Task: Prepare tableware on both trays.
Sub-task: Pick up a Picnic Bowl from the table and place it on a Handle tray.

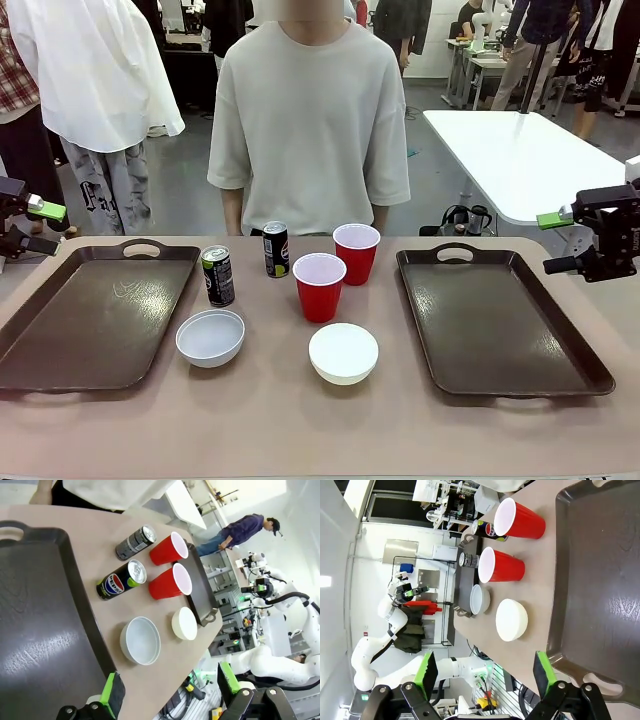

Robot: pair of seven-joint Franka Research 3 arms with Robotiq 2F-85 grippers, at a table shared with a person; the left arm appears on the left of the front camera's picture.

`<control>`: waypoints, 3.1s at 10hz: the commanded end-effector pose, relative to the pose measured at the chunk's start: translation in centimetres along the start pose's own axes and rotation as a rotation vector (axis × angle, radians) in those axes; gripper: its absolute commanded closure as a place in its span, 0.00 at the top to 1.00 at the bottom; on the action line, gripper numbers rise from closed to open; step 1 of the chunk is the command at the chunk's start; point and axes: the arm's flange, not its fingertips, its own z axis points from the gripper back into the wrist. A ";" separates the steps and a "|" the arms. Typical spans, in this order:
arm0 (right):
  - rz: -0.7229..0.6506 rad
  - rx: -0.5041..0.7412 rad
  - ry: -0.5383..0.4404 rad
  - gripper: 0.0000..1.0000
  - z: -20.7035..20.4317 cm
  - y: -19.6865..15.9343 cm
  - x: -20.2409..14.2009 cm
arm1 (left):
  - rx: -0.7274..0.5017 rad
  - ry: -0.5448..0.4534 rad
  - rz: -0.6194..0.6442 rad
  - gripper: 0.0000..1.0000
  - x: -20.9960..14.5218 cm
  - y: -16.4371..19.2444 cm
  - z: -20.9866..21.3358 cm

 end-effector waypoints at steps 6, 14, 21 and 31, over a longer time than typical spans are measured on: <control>0.017 -0.129 0.058 1.00 -1.3 2.0 0.5 | -0.020 -0.011 -0.011 1.00 0.1 0.0 0.1; 0.210 -0.887 0.348 1.00 -23.4 14.2 -0.3 | -0.020 -0.011 -0.011 1.00 0.1 0.0 0.1; 0.235 -1.030 0.411 1.00 -29.8 8.9 -5.5 | -0.020 -0.011 -0.011 1.00 0.1 0.0 0.1; 0.218 -1.018 0.404 0.41 -37.2 4.2 -3.0 | -0.020 -0.011 -0.011 1.00 0.1 0.0 0.1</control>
